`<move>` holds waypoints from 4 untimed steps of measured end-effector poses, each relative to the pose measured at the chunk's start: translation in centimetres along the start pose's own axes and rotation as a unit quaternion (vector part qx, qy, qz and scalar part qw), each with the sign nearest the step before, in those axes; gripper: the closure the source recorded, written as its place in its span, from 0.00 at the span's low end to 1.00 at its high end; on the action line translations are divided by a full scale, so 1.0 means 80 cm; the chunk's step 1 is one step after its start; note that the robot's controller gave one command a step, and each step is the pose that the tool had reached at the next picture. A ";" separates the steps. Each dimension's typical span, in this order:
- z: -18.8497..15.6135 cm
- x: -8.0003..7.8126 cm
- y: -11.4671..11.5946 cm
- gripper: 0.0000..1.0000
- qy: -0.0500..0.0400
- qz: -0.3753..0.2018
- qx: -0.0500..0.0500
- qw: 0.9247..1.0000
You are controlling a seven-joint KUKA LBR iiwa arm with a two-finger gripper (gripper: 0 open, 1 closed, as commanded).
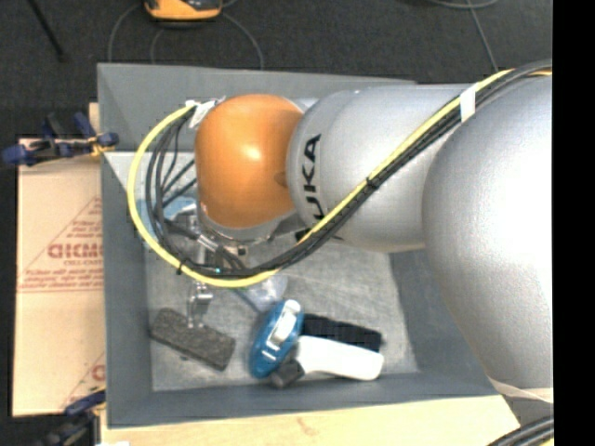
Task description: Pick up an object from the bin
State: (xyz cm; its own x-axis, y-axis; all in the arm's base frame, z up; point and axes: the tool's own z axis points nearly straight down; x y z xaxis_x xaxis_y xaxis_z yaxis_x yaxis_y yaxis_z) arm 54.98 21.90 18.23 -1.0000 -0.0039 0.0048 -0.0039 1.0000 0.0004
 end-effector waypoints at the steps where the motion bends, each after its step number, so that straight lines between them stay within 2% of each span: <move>1: -0.005 -0.003 -0.001 0.00 -0.004 0.002 -0.001 1.000; 2: 0.069 0.033 0.006 0.00 -0.005 0.038 -0.001 0.999; 3: 0.098 0.048 0.008 0.00 -0.001 0.039 0.000 0.999; 4: 0.079 0.047 0.003 0.00 -0.004 0.161 -0.001 0.987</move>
Offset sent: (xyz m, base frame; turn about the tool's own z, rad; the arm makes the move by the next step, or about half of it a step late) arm -0.0551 0.0111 -0.1123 0.1438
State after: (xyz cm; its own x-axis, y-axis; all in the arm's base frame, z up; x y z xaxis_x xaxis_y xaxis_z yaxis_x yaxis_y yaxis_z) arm 51.19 22.17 11.96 -0.9493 0.3145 -0.0024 0.3145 0.9493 0.0022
